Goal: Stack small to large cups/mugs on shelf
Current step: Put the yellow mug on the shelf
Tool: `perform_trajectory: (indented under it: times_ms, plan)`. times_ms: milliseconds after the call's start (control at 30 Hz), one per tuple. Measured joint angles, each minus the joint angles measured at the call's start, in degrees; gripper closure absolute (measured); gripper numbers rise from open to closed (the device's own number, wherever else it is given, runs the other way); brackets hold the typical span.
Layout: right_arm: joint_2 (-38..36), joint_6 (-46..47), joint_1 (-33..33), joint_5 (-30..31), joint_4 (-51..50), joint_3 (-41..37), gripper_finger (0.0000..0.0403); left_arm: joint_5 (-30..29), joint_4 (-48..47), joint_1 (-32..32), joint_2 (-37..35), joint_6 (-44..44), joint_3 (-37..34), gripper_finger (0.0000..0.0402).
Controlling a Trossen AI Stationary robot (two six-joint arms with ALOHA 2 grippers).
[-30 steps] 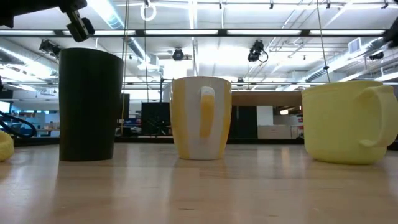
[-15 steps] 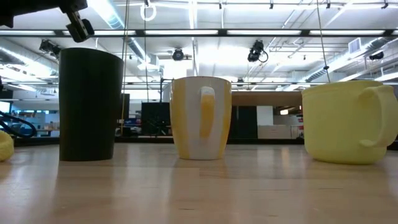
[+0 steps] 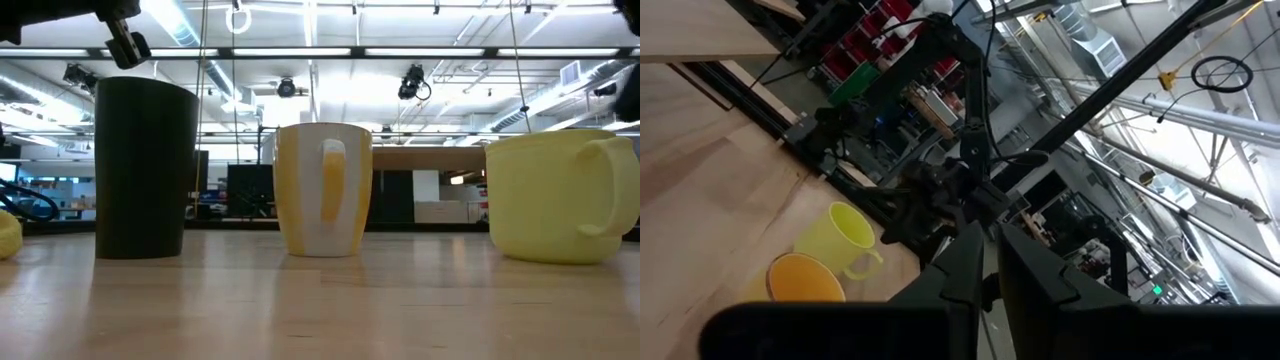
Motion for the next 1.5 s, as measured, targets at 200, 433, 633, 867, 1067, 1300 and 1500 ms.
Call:
perform_trajectory:
  times_ms: [200, 433, 633, 867, 1067, 1300, 1500]
  plan:
    - [0.00, 6.59, 7.22, 1.52, -0.88, 0.00, 0.0381, -0.34, -0.01, 0.00, 0.00, 0.00, 0.00, 0.0367]
    - [4.03, 12.18, 12.06, 10.02, -1.42, 0.00, 0.0382, -3.12, -0.05, 0.02, 0.00, 0.00, 0.00, 0.0361]
    - [9.56, 11.66, 8.49, 10.53, 0.45, 0.00, 0.0389, -4.59, -0.04, 0.02, 0.11, -0.02, 0.00, 0.0367]
    - [9.77, 7.73, 5.35, 12.21, 0.78, 0.00, 0.0389, -5.35, 0.03, 0.02, 1.65, -1.53, 0.02, 0.0372]
    - [9.76, 7.89, 5.36, 11.56, 0.76, 0.00, 0.0387, -5.35, -0.01, 0.02, 4.99, -3.32, 0.02, 0.0364]
    - [4.17, 7.83, 5.36, 7.46, 0.71, 0.00, 0.0357, -5.35, 0.75, 0.00, 8.13, -4.52, 0.02, 0.0365]
    - [-6.74, 7.35, 3.51, -0.38, -8.25, 0.00, 0.0348, -5.73, 4.05, 0.16, 8.22, -4.46, 0.02, 0.0364]
